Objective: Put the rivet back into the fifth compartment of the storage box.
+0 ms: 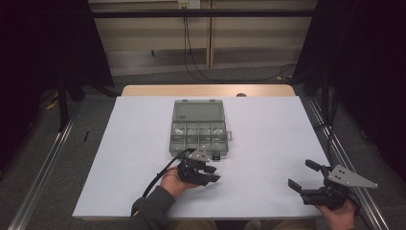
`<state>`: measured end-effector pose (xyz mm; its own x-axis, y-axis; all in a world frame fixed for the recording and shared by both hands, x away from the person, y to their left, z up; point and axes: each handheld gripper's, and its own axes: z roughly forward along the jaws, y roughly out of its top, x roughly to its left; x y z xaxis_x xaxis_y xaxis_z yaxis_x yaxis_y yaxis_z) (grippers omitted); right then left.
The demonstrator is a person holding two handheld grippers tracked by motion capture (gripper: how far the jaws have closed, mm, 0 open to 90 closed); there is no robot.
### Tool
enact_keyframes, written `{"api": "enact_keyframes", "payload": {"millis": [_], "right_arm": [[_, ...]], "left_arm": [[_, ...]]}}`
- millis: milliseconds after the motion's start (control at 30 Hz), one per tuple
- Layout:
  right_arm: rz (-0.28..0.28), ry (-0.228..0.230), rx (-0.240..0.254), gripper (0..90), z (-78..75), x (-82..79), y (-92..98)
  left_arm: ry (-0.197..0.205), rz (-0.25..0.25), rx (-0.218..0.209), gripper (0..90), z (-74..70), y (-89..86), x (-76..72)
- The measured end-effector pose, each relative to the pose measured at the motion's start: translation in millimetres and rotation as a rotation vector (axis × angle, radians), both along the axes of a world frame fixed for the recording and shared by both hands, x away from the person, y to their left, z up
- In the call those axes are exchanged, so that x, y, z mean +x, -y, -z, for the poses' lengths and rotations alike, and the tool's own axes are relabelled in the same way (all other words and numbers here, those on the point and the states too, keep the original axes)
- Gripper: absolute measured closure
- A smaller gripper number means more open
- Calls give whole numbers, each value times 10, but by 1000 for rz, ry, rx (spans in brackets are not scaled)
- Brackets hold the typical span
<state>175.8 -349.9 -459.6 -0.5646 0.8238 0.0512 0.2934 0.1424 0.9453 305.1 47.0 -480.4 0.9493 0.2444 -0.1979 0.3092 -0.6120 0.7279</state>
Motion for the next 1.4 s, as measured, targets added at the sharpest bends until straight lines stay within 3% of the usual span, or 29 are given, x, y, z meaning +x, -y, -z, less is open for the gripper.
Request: {"api": "enact_keyframes", "payload": {"millis": [200,333,600,767,1400], "right_arm": [[-2,0,1,33,-1,-1,-3],[0,1,-1,33,-2,-1,4],[1,0,3,34,-5,-5,8],[1,2,2,34,-6,-4,9],[-2,3,3,36,-5,-2,2]], "left_arm": [[7,22,21,688,27,28,-15],[8,15,27,806,27,26,-16],[0,5,26,825,26,25,-13],[-15,-7,-7,825,2,-6,13],[26,-137,-123,827,-186,-278,166]]}}
